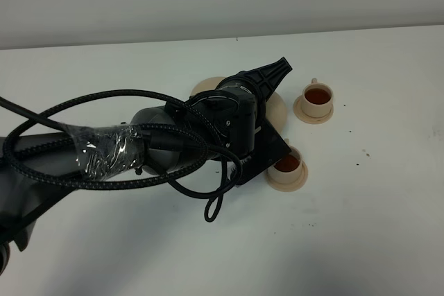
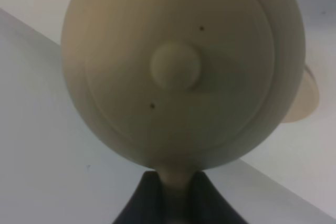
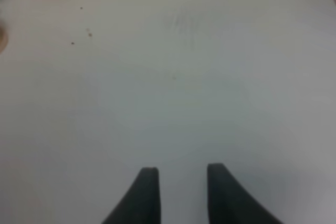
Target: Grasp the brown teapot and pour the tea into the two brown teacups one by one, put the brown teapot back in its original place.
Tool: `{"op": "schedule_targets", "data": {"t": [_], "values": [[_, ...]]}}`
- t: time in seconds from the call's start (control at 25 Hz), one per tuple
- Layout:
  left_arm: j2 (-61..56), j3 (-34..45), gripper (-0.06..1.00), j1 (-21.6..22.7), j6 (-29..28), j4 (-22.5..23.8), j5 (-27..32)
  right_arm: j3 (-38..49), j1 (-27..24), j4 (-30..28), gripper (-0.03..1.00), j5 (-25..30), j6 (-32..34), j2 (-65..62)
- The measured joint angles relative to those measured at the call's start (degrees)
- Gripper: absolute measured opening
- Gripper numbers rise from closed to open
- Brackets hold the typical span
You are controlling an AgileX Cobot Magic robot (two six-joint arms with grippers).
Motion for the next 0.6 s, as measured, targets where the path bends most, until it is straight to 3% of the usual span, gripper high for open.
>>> {"op": "schedule_targets", "data": {"t": [0.6], "values": [[0.0, 0.0, 0.13, -0.2, -0.1, 0.1, -0.1, 0.0, 0.0, 0.0, 0.24, 0.0, 0.0, 0.0]]}}
